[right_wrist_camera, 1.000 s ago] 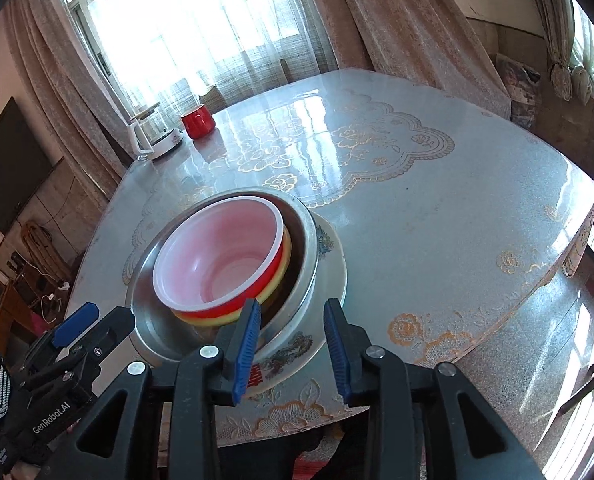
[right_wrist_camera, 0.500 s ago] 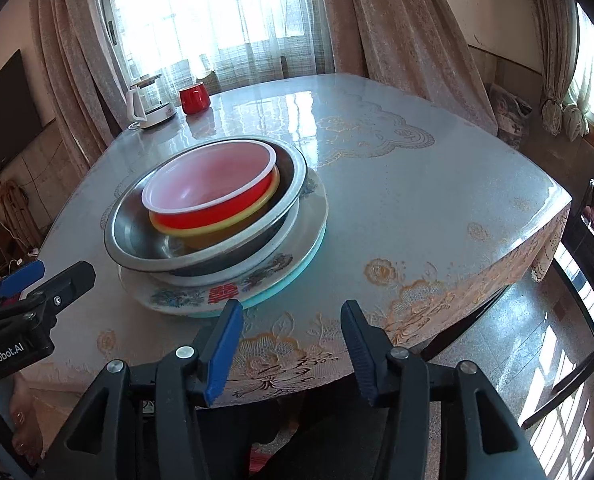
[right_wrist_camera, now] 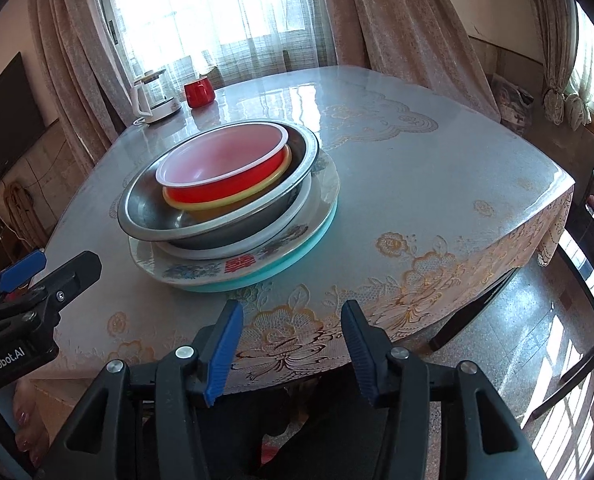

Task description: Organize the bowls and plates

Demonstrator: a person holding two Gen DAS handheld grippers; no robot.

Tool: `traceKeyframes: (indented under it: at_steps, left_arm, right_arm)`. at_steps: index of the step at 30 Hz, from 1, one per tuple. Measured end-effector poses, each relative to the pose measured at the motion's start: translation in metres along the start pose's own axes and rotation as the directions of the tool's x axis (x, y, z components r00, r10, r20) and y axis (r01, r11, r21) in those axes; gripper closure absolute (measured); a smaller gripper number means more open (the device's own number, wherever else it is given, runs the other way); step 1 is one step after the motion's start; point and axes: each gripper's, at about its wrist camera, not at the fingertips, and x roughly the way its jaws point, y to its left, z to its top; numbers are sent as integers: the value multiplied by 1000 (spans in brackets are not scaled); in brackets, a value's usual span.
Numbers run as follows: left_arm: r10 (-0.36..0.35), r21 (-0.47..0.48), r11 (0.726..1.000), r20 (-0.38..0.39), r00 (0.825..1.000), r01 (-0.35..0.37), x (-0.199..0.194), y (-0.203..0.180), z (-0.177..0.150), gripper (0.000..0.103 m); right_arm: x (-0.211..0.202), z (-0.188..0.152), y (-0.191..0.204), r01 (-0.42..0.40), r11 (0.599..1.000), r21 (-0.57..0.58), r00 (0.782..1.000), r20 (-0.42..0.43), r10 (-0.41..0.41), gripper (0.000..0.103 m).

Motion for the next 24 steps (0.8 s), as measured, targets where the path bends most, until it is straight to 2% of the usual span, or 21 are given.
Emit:
traceKeyframes:
  at_steps: [6,13,24]
  left_arm:
    - [9,4,1000,2,1000,-9,0,0,1,0]
    - [58,39,998,7,998,-58,1,-5,2,0]
    - [64,36,997,-13,998,-64,6,-3,0,0]
  right_arm:
    - [0,0,0,0,1000,3,1000,-2,0,51]
    - [0,0,1,0,1000,6,1000,-3,0,51]
    - [4,-1,1,-1,1000,8,1000,-8,1,51]
